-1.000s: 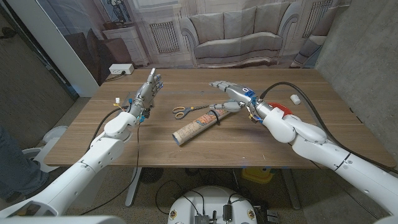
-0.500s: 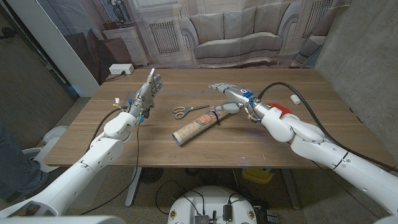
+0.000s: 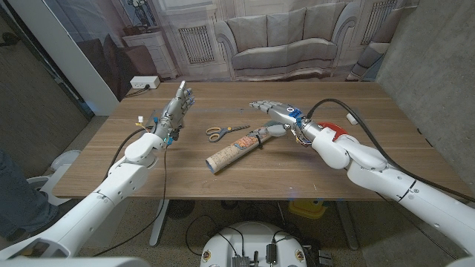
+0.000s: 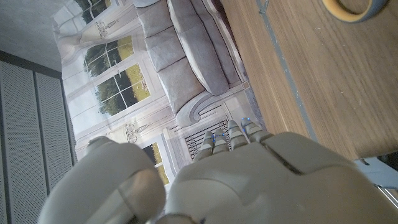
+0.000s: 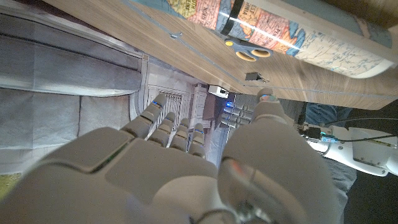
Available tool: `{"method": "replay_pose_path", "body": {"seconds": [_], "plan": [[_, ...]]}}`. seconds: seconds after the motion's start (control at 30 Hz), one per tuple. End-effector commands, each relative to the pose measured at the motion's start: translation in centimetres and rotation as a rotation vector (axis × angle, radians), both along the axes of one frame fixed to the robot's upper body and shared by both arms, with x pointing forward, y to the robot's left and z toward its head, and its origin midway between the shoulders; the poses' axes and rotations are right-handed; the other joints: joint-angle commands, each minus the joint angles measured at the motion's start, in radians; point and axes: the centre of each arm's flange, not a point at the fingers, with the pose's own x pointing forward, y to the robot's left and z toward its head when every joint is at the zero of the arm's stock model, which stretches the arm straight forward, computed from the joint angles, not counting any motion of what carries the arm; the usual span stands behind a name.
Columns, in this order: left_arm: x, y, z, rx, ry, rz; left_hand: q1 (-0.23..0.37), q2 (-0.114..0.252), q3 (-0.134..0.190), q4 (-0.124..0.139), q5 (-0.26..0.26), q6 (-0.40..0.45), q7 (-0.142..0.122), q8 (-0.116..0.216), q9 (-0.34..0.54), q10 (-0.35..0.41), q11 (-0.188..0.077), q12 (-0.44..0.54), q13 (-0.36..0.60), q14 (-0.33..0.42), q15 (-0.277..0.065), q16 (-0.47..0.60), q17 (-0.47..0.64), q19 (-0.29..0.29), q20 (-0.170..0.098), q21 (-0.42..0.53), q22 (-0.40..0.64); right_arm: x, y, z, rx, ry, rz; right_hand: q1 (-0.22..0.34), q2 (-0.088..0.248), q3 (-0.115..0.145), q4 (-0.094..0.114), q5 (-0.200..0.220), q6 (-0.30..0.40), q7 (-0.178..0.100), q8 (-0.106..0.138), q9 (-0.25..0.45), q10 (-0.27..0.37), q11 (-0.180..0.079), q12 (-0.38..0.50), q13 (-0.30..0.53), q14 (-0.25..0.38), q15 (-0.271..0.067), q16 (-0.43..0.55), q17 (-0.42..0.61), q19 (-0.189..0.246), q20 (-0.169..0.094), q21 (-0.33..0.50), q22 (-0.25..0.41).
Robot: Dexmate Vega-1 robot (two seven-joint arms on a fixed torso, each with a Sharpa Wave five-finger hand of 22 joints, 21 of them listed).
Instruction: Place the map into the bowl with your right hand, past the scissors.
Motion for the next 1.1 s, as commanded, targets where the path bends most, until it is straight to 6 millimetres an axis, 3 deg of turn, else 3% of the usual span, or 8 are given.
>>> {"method": "replay_pose_path", "body": {"seconds": [0.03,0.83,1.1], "plan": [[-0.2,-0.3,-0.1,0.004,0.001,-0.003,0.005,0.008,-0.006,0.002,0.002,0.004,0.001,-0.006,0.002,0.0,0.002,-0.003,0.005,-0.005,0.0,-0.001,0.005,-0.004,-0.026,-0.001,0.003,-0.1,0.4,0.2,-0.072,0.018,-0.043,0.009,0.001,0.004,-0.01,0.008,-0.003,-0.002,-0.002,0.005,0.0,0.0,0.001,0.005,-0.005,-0.037,-0.001,0.002,-0.002,-0.078,-0.004,0.005],[-1.3,0.0,-0.8,0.003,-0.001,0.004,0.006,0.01,-0.012,0.002,0.002,0.003,0.0,-0.007,0.002,0.0,0.001,-0.003,0.005,-0.006,0.0,-0.001,0.005,-0.004,-0.026,-0.001,0.003,0.1,1.2,0.4,-0.192,0.056,-0.09,0.05,-0.003,0.013,-0.02,0.007,-0.032,-0.023,-0.001,0.006,-0.02,-0.007,0.004,0.005,-0.005,-0.022,0.004,0.002,0.013,-0.064,-0.018,0.006],[-1.2,0.0,-1.0,-0.001,-0.001,0.005,0.007,0.01,-0.013,0.002,0.002,0.003,0.001,-0.007,0.002,0.0,0.003,-0.003,0.005,-0.006,-0.002,-0.001,0.005,-0.004,-0.026,-0.001,0.003,0.5,1.5,0.5,-0.227,0.06,-0.098,0.055,-0.007,0.012,-0.019,0.006,-0.034,-0.021,0.002,0.006,-0.016,0.004,0.008,0.005,-0.007,-0.035,0.005,0.003,0.012,-0.079,-0.025,0.006]]}}
